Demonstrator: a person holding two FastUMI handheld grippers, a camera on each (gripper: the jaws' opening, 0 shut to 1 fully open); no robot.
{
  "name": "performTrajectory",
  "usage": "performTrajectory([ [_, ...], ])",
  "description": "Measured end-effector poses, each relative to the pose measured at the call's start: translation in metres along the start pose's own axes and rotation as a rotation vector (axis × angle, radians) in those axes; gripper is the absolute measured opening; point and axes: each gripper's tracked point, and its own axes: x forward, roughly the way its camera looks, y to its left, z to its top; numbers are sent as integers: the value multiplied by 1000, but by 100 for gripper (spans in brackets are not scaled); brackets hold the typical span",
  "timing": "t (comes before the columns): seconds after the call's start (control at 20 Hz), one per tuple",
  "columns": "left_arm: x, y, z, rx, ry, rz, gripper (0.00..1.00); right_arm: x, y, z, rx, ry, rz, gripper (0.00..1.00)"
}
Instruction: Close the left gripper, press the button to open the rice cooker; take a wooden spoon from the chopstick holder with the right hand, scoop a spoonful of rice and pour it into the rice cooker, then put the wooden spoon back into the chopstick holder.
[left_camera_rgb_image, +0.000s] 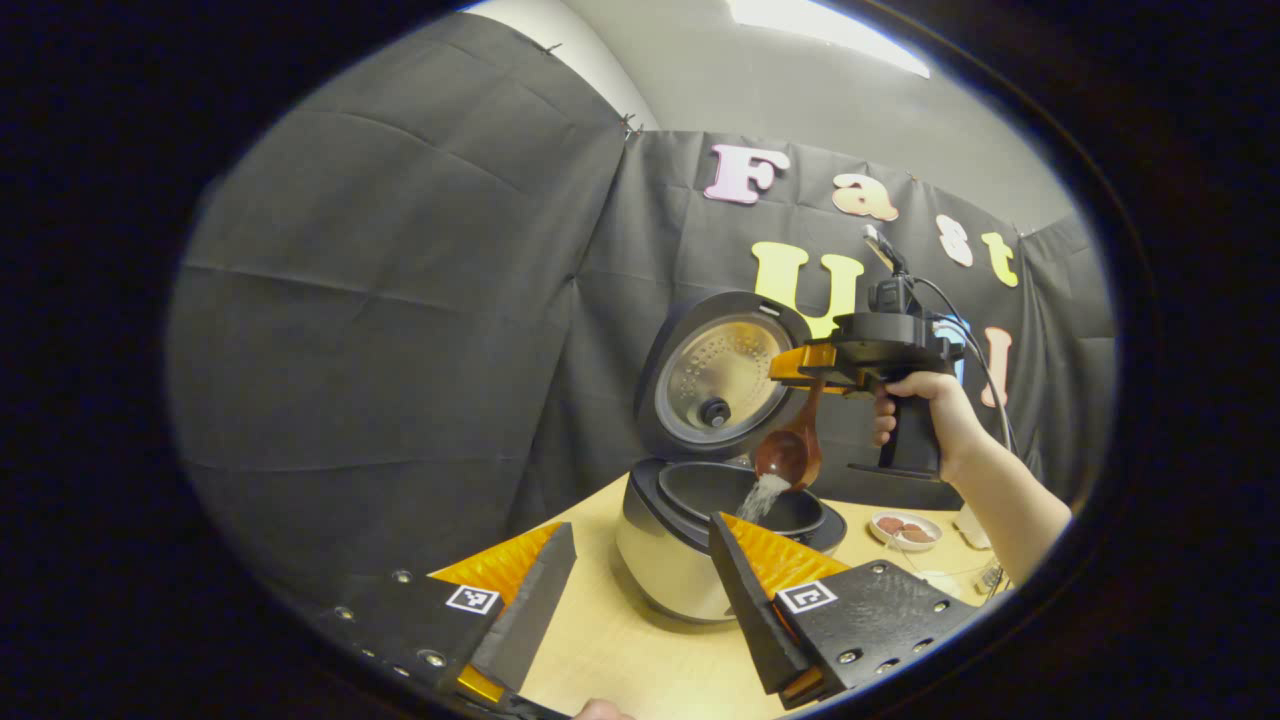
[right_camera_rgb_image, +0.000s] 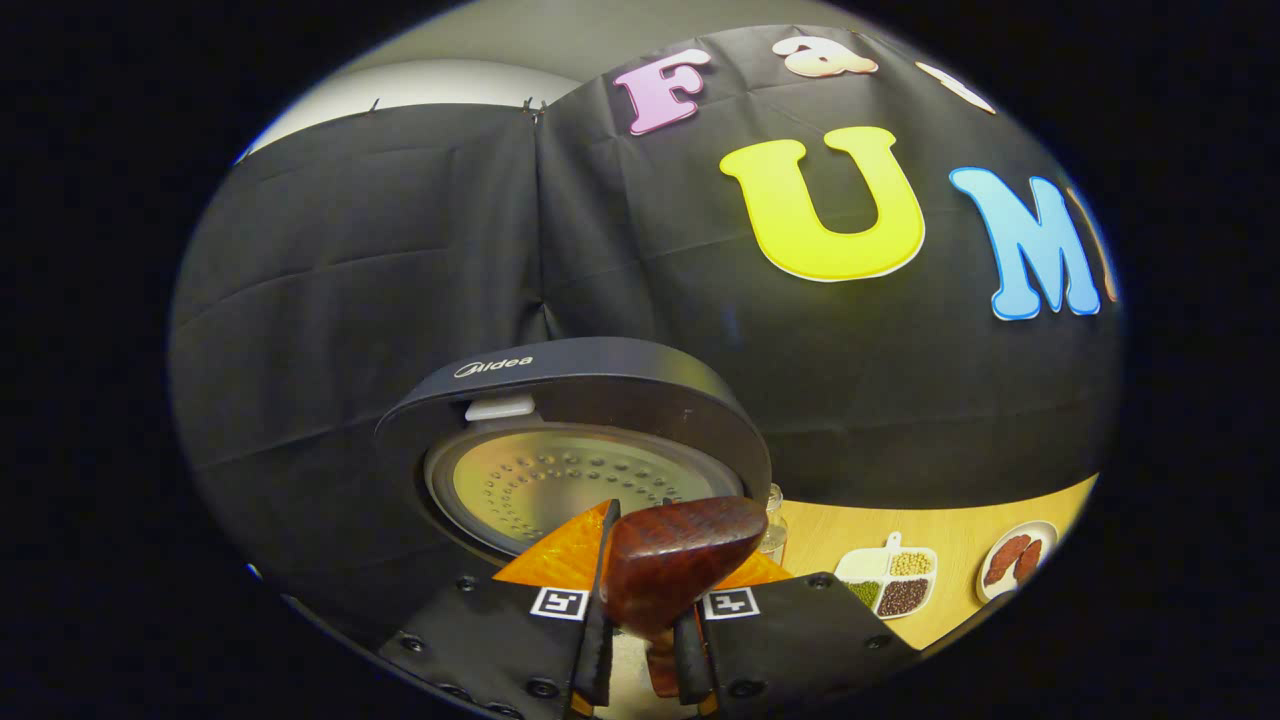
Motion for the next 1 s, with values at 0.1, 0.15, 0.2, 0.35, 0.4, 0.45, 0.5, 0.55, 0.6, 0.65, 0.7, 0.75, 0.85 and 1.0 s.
performTrajectory([
  [0.1,2,-1,2,6,-7,2,84,0,5,0,-34,-11,30,27],
  [0.15,2,-1,3,8,-10,3,85,0,6,-2,-52,-11,41,27],
  [0.2,1,-1,4,9,-12,3,84,-1,10,-3,-71,-14,57,27],
  [0.35,1,0,6,26,-19,17,84,-6,16,-6,-126,-27,94,27],
  [0.4,1,1,6,28,-21,20,84,-8,18,-6,-147,-32,99,27],
  [0.45,0,1,8,28,-22,21,84,-10,21,-5,-170,-40,106,27],
  [0.5,0,1,8,27,-22,22,84,-12,24,-5,-198,-51,114,27],
  [0.55,0,1,7,26,-20,23,84,-15,27,-4,-226,-63,123,27],
  [0.6,0,0,6,25,-19,22,84,-18,31,-2,-250,-76,131,27],
  [0.65,0,-1,6,24,-18,21,84,-22,34,0,-274,-88,138,27],
  [0.7,-2,-2,7,25,-20,21,84,-27,35,2,-291,-99,140,27],
  [0.75,-4,-3,10,27,-24,21,84,-31,36,3,-301,-104,142,27],
  [0.85,-7,-7,13,34,-33,20,84,-39,37,7,-307,-120,147,24],
  [1.0,-11,-16,19,44,-46,13,84,-64,31,22,-277,-154,151,24],
])
